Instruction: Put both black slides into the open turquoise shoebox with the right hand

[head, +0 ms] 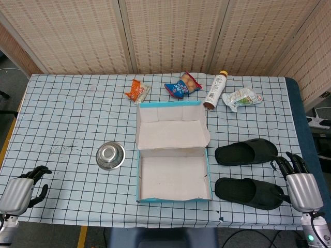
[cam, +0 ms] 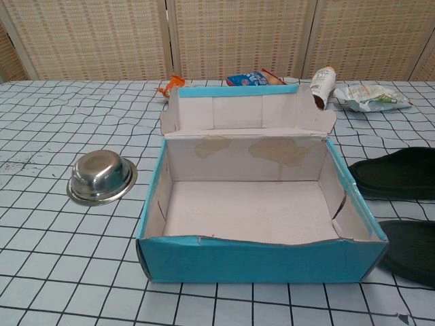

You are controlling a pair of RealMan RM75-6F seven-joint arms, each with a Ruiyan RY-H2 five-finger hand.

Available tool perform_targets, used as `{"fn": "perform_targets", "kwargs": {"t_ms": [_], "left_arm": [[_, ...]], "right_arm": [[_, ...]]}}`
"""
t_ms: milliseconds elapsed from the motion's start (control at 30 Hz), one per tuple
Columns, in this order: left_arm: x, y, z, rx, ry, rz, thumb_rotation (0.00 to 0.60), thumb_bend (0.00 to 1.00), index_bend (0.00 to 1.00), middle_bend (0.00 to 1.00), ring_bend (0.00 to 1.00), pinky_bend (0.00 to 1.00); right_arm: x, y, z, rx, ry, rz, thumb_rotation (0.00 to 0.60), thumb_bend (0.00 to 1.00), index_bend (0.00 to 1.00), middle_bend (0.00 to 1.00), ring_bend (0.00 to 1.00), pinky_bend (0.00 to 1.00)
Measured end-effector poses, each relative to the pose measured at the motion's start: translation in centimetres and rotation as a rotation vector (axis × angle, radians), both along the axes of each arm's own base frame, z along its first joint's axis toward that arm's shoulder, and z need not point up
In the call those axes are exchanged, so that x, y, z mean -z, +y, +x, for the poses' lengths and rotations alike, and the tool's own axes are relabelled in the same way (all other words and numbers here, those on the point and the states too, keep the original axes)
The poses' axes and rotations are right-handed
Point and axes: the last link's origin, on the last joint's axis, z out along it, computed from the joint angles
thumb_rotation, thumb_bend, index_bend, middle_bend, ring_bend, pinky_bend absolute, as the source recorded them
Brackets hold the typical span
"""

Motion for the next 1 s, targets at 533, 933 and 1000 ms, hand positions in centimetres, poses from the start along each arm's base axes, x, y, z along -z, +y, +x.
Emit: {"fn": "perform_targets", "kwargs": {"t_ms": [533, 933, 1000], "left_arm": [[0.1, 0.1, -0.4, -0.06, -0.009, -0.042, 0.6, 0.49, 0.32, 0.24, 0.39, 0.53], [-0.3, -0.3, -0.1, -0.062, -0.025, -0.043, 0.6, 0.5, 0.33, 0.25, 0.4, 0.54], [-0.3, -0.2, -0.2, -0.067, -0.029, -0.048, 0.6, 0.49, 0.33, 0.25, 0.4, 0.54]], "right_arm": [[0.6, 1.0, -0.2, 0.013, -0.004, 0.063, 0.6, 0.02, 0.2, 0.19, 0.06, 0.12], [2.9, 2.2, -1.8, 0.135, 0.109, 0.299, 0.6, 0.0, 0.09, 0.18, 0.04, 0.12], [3.1, 2.0, -2.1, 0.154, 0.128, 0.314, 0.6, 0.0, 0.07, 0.17, 0.03, 0.12]]}}
